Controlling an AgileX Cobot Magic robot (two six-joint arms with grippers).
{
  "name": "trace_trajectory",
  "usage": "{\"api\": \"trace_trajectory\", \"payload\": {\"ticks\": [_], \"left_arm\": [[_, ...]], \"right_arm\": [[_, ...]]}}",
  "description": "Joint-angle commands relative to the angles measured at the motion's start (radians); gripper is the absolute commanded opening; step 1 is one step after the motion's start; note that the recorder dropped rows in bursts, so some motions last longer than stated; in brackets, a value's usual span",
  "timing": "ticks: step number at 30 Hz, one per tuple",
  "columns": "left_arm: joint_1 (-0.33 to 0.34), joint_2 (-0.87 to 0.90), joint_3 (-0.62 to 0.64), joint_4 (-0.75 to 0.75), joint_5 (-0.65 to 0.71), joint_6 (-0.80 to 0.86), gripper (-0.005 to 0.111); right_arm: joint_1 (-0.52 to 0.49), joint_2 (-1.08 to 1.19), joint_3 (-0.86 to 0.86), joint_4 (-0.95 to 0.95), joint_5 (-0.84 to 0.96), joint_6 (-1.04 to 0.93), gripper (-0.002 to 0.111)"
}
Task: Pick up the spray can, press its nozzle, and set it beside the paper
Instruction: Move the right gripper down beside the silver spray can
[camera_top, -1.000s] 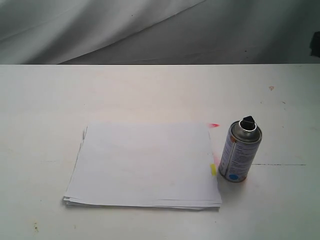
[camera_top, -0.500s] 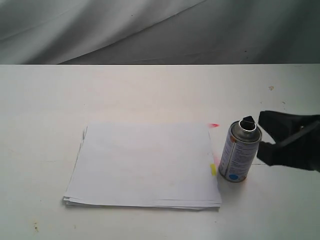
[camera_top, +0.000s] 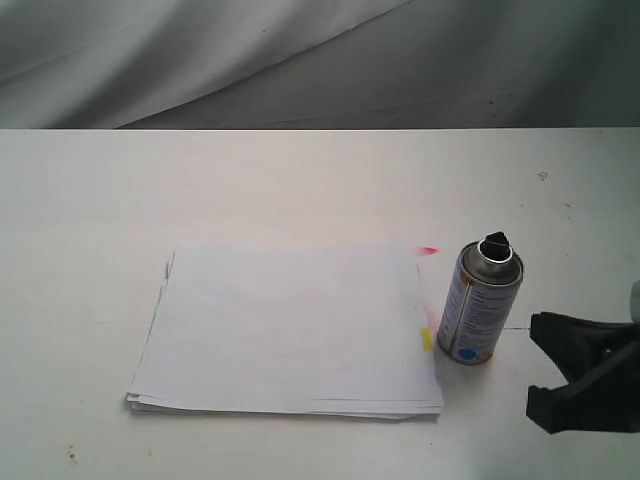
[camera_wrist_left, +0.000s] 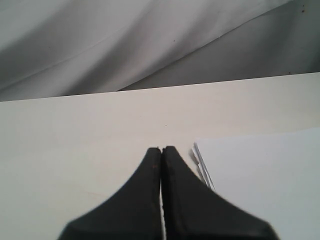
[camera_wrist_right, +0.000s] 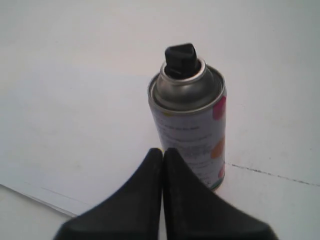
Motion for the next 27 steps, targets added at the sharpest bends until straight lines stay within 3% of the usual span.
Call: {"api": "trace_trajectory", "payload": {"ticks": [1,17,23,27], "left_arm": [[-0.005,-0.004,0.005,-0.008,0.0,0.0,0.0],[-0.005,-0.004,0.005,-0.008,0.0,0.0,0.0],[-0.005,-0.004,0.005,-0.008,0.0,0.0,0.0],[-0.005,-0.004,0.005,-0.008,0.0,0.0,0.0]], "right_arm": [[0.002,-0.001,0.041,-0.004,-0.039,-0.004,0.0],[0.002,-0.001,0.122,-0.004,-0.167,-0.044,0.0],[0.002,0.042,0.122,0.213,-0.219,-0.237,0.0],[0.002,0.14,0.122,0.196,-0.342,-0.236,0.0]]}}
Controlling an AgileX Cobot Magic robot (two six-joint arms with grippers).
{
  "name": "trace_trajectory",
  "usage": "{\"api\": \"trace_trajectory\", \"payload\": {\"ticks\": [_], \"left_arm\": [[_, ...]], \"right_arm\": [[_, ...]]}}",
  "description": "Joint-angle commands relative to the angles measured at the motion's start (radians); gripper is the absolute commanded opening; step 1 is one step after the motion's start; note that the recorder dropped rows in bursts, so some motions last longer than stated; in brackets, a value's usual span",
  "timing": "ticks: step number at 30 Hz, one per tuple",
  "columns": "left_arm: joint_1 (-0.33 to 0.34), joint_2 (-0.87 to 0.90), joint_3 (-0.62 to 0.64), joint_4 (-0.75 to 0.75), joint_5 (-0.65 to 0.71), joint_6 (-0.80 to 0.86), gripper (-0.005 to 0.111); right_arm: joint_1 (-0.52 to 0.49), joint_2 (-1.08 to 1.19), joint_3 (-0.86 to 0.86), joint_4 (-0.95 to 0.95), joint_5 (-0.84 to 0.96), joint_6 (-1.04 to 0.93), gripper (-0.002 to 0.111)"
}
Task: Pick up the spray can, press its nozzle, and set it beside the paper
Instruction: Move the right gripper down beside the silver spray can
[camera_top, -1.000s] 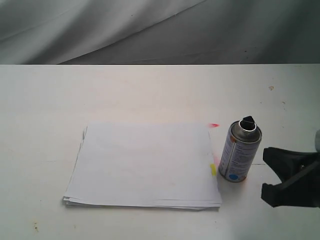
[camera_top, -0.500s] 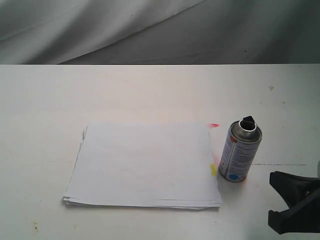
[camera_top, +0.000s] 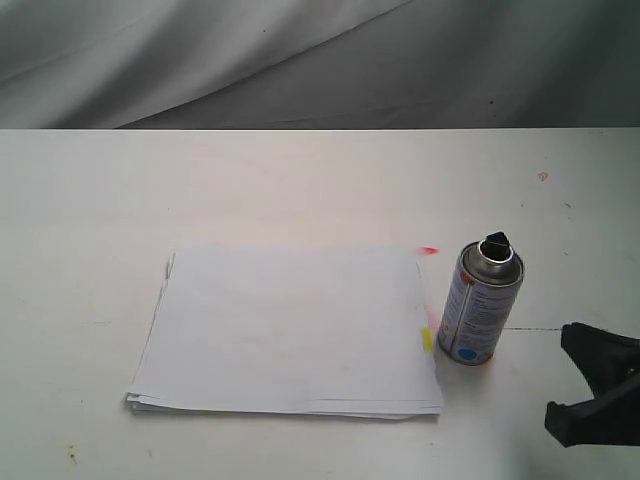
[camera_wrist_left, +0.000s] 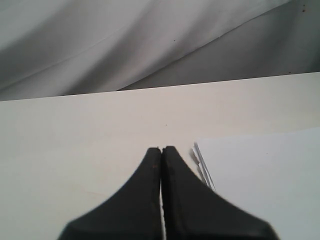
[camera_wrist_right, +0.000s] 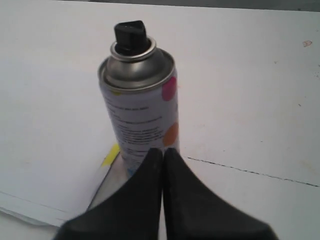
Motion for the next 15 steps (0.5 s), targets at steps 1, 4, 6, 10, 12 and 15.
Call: {"api": "trace_trajectory", "payload": {"ticks": [1,4,6,10,12,15], "left_arm": [[-0.005,-0.004,0.005,-0.008,0.0,0.0,0.0],[-0.005,-0.004,0.005,-0.008,0.0,0.0,0.0],[-0.005,-0.004,0.005,-0.008,0.0,0.0,0.0],[-0.005,-0.004,0.005,-0.008,0.0,0.0,0.0],[-0.005,-0.004,0.005,-0.008,0.0,0.0,0.0],[-0.005,-0.004,0.005,-0.008,0.0,0.0,0.0]], "right_arm": [[0.002,0.114,0.007,0.004,-0.151,-0.019,0.0],[0.002,0.213,0.007,-0.049,-0.225,0.021,0.0],[0.002,0.321,0.007,-0.114,-0.289,0.058,0.0],[0.002,0.48,0.007,-0.189,-0.435,0.14,0.0],[0.002,0.506,0.007,-0.189,-0.445,0.173,0.0],[0.002,0.51,0.007,-0.164,-0.451,0.196,0.0]]}}
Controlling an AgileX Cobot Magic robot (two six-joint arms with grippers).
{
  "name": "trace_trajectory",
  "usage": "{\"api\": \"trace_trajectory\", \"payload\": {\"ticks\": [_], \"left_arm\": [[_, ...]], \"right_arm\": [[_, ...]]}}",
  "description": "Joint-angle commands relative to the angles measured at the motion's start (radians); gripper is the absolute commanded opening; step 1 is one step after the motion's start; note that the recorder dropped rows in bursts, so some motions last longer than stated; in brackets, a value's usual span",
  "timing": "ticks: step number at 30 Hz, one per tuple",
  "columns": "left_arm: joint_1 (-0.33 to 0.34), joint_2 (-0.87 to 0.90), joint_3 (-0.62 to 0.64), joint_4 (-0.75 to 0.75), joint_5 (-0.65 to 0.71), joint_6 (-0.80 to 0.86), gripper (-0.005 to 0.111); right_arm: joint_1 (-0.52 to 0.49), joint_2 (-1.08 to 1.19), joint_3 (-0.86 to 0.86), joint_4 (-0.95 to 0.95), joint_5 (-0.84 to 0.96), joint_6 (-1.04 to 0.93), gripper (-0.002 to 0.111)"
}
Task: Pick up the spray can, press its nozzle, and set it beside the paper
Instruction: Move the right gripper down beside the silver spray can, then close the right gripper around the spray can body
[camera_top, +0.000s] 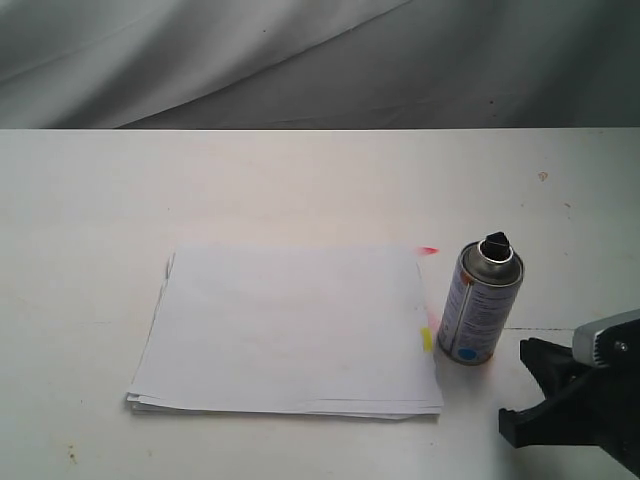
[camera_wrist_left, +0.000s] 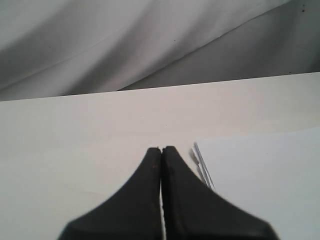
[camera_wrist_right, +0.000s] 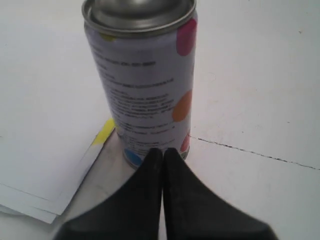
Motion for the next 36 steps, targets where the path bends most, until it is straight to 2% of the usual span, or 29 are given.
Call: {"api": "trace_trajectory", "payload": {"ticks": [1,2,4,6,8,10,17,24,26,29,36], "left_arm": [[-0.005,-0.004,0.005,-0.008,-0.002,0.0,0.0],[-0.005,-0.004,0.005,-0.008,-0.002,0.0,0.0],[-0.005,-0.004,0.005,-0.008,-0.002,0.0,0.0],[-0.005,-0.004,0.005,-0.008,-0.002,0.0,0.0],[-0.005,-0.004,0.005,-0.008,-0.002,0.0,0.0],[-0.005,-0.004,0.005,-0.008,-0.002,0.0,0.0],[-0.005,-0.004,0.005,-0.008,-0.002,0.0,0.0],[-0.005,-0.004,0.005,-0.008,-0.002,0.0,0.0],[-0.005,-0.004,0.005,-0.008,-0.002,0.0,0.0],[-0.005,-0.004,0.005,-0.008,-0.002,0.0,0.0],[-0.005,-0.004,0.005,-0.008,-0.002,0.0,0.0]], "right_arm": [[0.002,0.005,0.003,0.006,-0.024,0.034,0.003],[0.002,0.005,0.003,0.006,-0.024,0.034,0.007],[0.002,0.005,0.003,0.004,-0.024,0.034,0.032],[0.002,0.005,0.003,0.0,-0.025,0.034,0.07],[0.002,0.005,0.003,-0.002,-0.025,0.034,0.089],[0.002,0.005,0.003,-0.002,-0.023,0.038,0.097],[0.002,0.005,-0.002,-0.002,-0.063,0.048,0.098],[0.002,0.028,-0.084,0.013,-0.065,0.034,0.098],[0.002,0.082,-0.084,0.013,-0.079,0.034,0.098],[0.002,0.182,-0.084,0.013,-0.218,0.034,0.098],[0.002,0.299,-0.185,0.004,-0.225,0.027,0.098]]}}
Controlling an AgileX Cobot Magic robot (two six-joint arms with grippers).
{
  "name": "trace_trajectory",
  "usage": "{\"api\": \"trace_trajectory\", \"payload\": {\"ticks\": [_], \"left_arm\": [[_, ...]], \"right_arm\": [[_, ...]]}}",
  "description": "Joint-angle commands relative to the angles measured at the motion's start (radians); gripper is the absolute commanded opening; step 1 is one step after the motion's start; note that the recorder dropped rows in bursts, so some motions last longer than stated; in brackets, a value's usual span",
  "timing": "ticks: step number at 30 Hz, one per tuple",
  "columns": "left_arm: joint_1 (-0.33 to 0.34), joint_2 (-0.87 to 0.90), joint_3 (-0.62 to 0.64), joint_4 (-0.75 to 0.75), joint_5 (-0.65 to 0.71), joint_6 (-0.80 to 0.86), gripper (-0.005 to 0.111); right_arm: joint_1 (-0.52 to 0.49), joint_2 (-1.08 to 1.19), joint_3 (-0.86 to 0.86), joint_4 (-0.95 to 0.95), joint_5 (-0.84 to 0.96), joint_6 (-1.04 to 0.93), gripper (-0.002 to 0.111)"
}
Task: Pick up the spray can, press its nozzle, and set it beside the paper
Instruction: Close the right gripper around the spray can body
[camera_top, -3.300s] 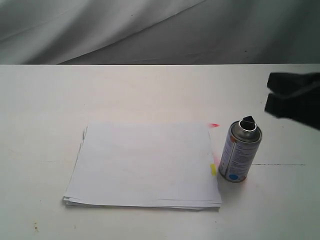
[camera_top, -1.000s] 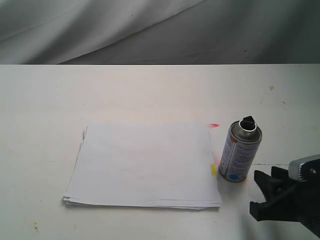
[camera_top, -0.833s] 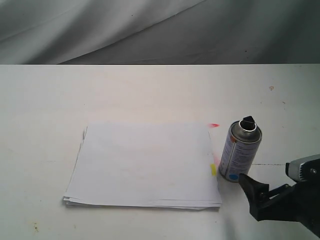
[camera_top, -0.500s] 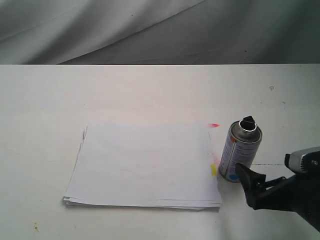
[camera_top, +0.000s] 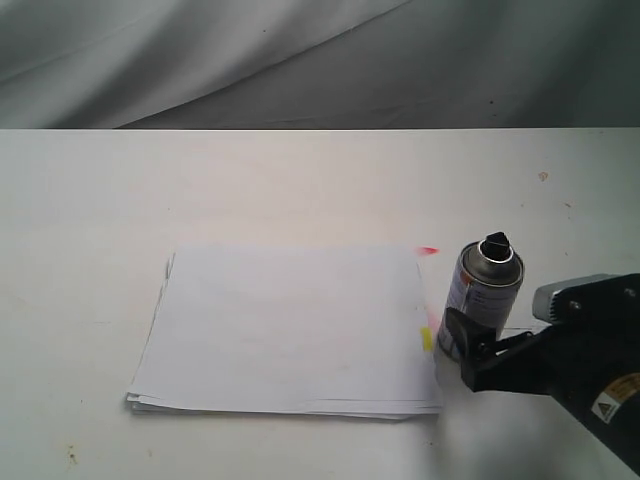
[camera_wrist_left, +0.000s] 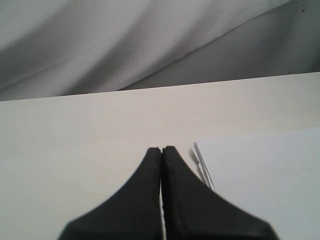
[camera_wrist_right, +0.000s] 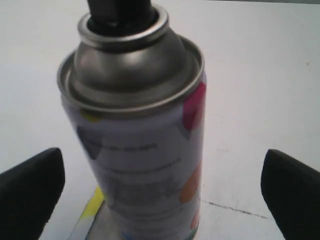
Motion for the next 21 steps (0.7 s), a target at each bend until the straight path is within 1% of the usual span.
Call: {"api": "trace_trajectory", "payload": {"ticks": [1,9,21], "left_arm": [[-0.005,-0.004,0.005,-0.008,-0.002,0.0,0.0],[-0.005,-0.004,0.005,-0.008,-0.002,0.0,0.0],[-0.005,-0.004,0.005,-0.008,-0.002,0.0,0.0]], "right_arm": [[0.002,0.053,-0.062,-0.007,-0.017,-0.019,0.098],[0.002,0.109,-0.135,-0.025,-0.009,-0.018,0.098],[0.002,0.113,-0.135,-0.036,-0.009,-0.002,0.098]]}}
